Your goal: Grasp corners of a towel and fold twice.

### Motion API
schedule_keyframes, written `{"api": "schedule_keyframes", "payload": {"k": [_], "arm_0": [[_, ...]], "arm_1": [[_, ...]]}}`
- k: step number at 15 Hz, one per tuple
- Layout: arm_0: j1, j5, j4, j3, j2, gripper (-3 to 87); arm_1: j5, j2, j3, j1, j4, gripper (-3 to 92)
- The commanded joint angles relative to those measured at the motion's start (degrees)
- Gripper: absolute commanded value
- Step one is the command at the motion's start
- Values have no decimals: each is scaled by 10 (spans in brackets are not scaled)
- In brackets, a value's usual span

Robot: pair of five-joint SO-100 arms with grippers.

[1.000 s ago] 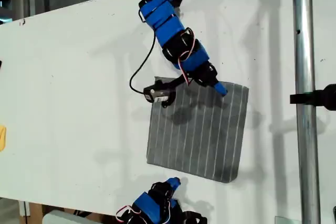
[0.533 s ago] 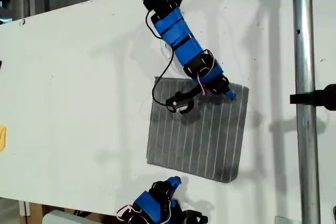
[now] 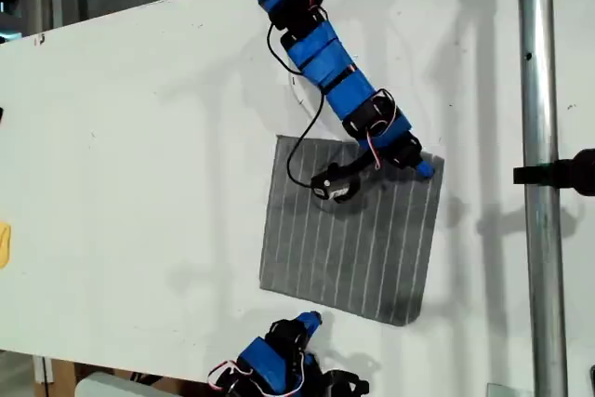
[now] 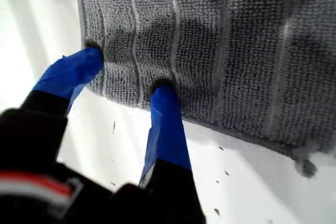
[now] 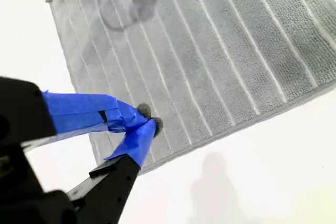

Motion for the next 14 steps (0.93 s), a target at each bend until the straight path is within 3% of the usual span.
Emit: {"api": "schedule_keyframes", "payload": {"k": [1, 4, 12, 14], "arm_0": [[11, -4, -10, -4, 1, -28], [13, -5, -12, 0, 2, -28], [11, 2, -14, 2, 3, -28], [10, 4, -14, 2, 4, -28]], "arm_1": [[33, -42, 1, -11, 41, 247], [67, -21, 36, -11, 102, 255], [71, 130, 144, 9, 120, 222], [64, 166, 112, 10, 134, 91]]}}
